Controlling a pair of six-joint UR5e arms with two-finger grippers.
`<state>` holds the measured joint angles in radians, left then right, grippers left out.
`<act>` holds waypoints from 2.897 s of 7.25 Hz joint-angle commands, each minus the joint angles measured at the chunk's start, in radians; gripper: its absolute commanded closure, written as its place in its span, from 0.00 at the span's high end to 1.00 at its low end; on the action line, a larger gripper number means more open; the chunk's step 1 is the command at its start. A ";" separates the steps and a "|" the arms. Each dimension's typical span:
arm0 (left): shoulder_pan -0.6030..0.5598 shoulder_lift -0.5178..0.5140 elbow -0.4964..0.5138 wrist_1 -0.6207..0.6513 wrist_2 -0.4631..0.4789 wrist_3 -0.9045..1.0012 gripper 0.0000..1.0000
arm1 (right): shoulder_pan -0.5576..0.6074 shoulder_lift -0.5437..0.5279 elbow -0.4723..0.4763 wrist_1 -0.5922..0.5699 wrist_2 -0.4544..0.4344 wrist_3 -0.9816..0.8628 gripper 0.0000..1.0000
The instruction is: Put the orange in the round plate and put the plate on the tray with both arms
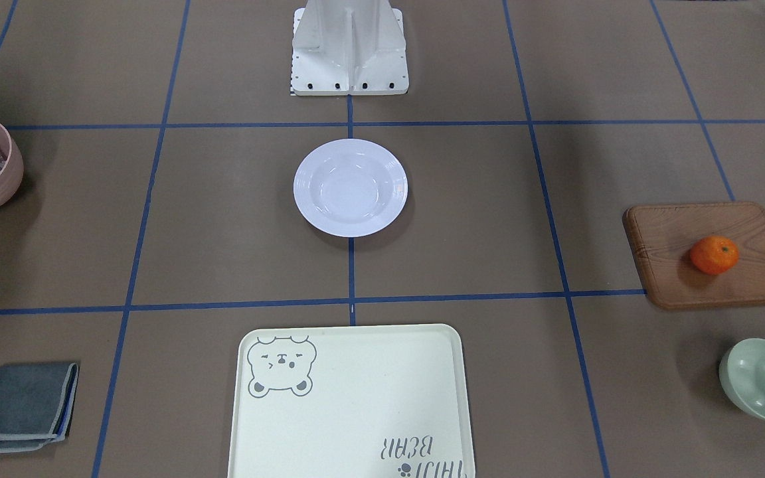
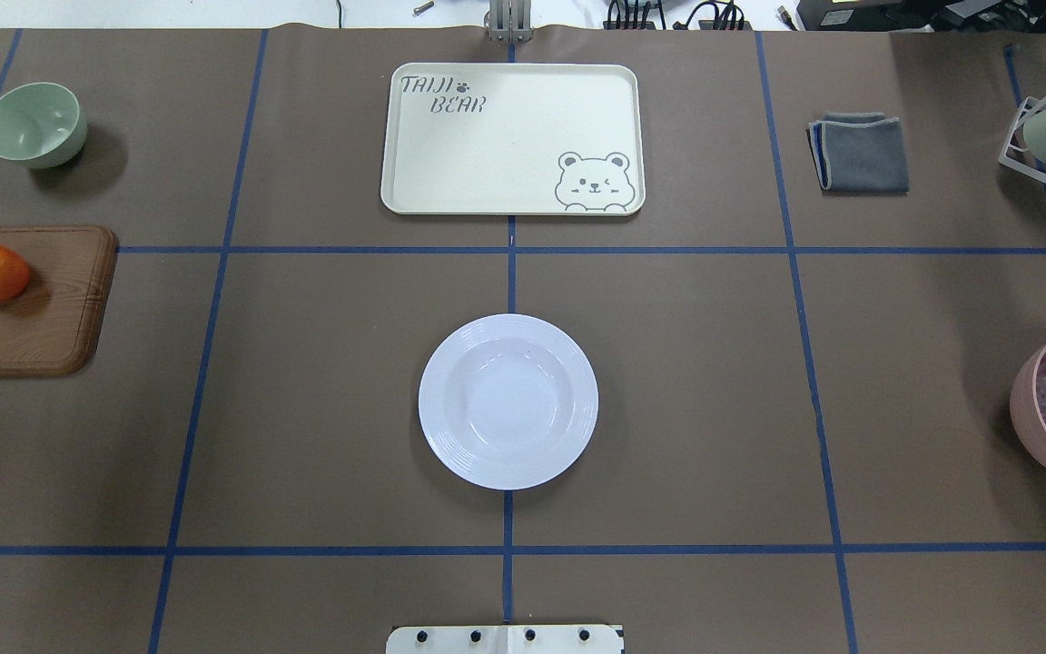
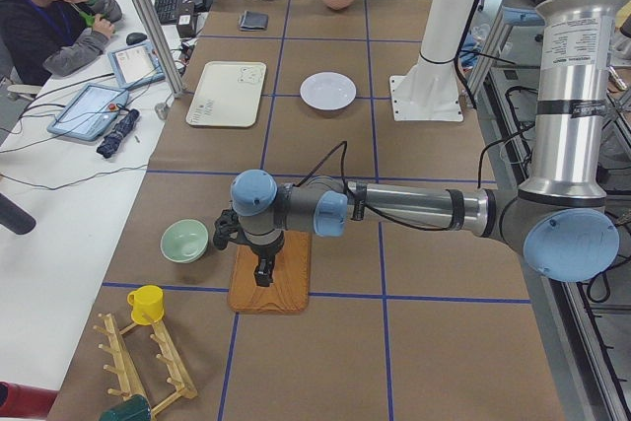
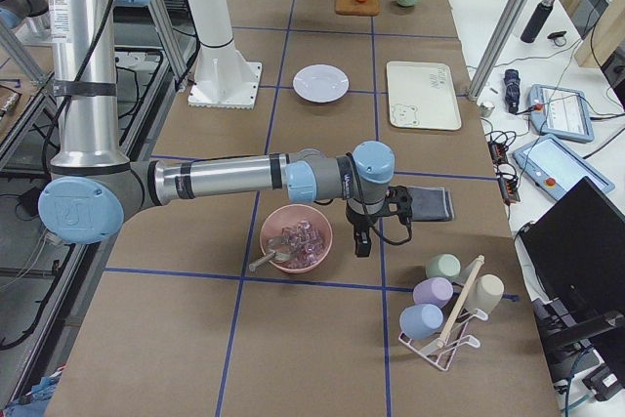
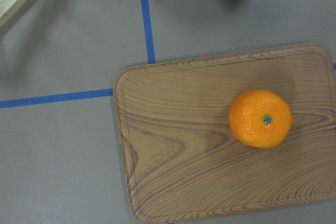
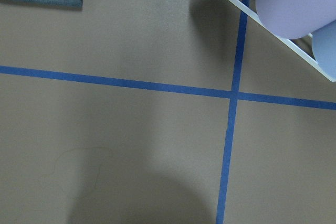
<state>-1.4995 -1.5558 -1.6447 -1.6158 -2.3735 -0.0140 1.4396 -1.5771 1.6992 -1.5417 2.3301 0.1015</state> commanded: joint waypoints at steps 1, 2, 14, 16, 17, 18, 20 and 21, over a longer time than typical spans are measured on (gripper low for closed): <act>0.002 0.003 -0.026 -0.002 -0.001 -0.009 0.99 | 0.002 0.000 0.005 0.000 0.003 0.001 1.00; 0.004 0.002 -0.033 0.001 0.000 -0.009 0.99 | 0.001 0.002 0.028 0.002 0.005 -0.002 1.00; 0.085 -0.103 0.023 -0.565 0.071 -0.089 0.99 | 0.001 0.034 0.129 0.192 0.026 0.135 1.00; 0.094 -0.075 0.025 -0.668 0.074 -0.345 0.99 | -0.118 0.060 0.227 0.201 -0.023 0.386 1.00; 0.141 -0.037 0.025 -0.673 0.076 -0.400 0.99 | -0.218 0.087 0.252 0.201 -0.088 0.499 1.00; 0.191 -0.027 0.029 -0.671 0.092 -0.484 0.99 | -0.313 0.124 0.266 0.201 -0.154 0.621 1.00; 0.318 0.009 0.043 -0.671 0.267 -0.526 0.99 | -0.444 0.140 0.293 0.199 -0.256 0.737 1.00; 0.320 0.010 0.095 -0.676 0.273 -0.511 0.98 | -0.511 0.140 0.312 0.192 -0.334 0.789 1.00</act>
<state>-1.2071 -1.5534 -1.5934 -2.2884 -2.1373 -0.5250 1.0106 -1.4408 1.9901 -1.3434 2.0773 0.8221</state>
